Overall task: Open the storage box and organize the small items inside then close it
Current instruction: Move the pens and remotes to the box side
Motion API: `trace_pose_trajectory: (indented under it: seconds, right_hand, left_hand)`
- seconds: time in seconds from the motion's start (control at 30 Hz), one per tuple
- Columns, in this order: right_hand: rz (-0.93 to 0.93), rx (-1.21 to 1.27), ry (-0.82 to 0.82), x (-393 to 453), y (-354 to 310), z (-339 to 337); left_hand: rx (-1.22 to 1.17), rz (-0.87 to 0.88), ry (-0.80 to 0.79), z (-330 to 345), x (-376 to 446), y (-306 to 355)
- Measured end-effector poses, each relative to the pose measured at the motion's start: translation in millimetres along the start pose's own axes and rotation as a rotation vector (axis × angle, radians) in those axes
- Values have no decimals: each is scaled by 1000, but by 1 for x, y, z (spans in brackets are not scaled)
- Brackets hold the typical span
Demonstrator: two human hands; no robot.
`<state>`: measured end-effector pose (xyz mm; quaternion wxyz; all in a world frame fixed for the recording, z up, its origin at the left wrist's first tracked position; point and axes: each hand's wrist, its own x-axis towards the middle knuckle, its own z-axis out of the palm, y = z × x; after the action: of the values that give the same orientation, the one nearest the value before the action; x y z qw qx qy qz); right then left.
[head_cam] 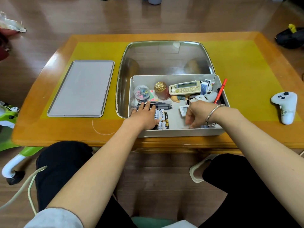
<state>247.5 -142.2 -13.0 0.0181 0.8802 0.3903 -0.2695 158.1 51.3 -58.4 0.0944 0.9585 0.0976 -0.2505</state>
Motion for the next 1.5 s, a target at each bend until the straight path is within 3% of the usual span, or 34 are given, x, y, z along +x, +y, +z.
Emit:
trace_pose_trajectory:
  seconds: [0.2, 0.3, 0.43, 0.57, 0.83, 1.17, 1.33, 1.5]
  right_hand:
    - [13, -14, -50, 1, -3, 7]
    - [13, 34, 3, -5, -1, -2]
    - [-7, 121, 161, -8, 2, -14]
    - [-44, 208, 339, -4, -6, -14]
    - [-58, 292, 448, 7, -9, -6]
    - [-18, 299, 524, 27, -23, 3]
    - [138, 279, 549, 43, -27, 10]
    - [194, 204, 525, 61, -38, 12]
  left_hand:
    - [-74, 22, 56, 0, -1, -3]
    - [-186, 99, 188, -1, -3, -3]
    - [-383, 281, 386, -8, -12, 2]
    - [-532, 374, 379, -12, -24, 7]
    - [-507, 251, 536, -18, -33, -12]
    - [-225, 25, 741, -10, -31, -16]
    - [-207, -6, 694, 0, -33, 0]
    - [-232, 47, 382, 3, -27, 14]
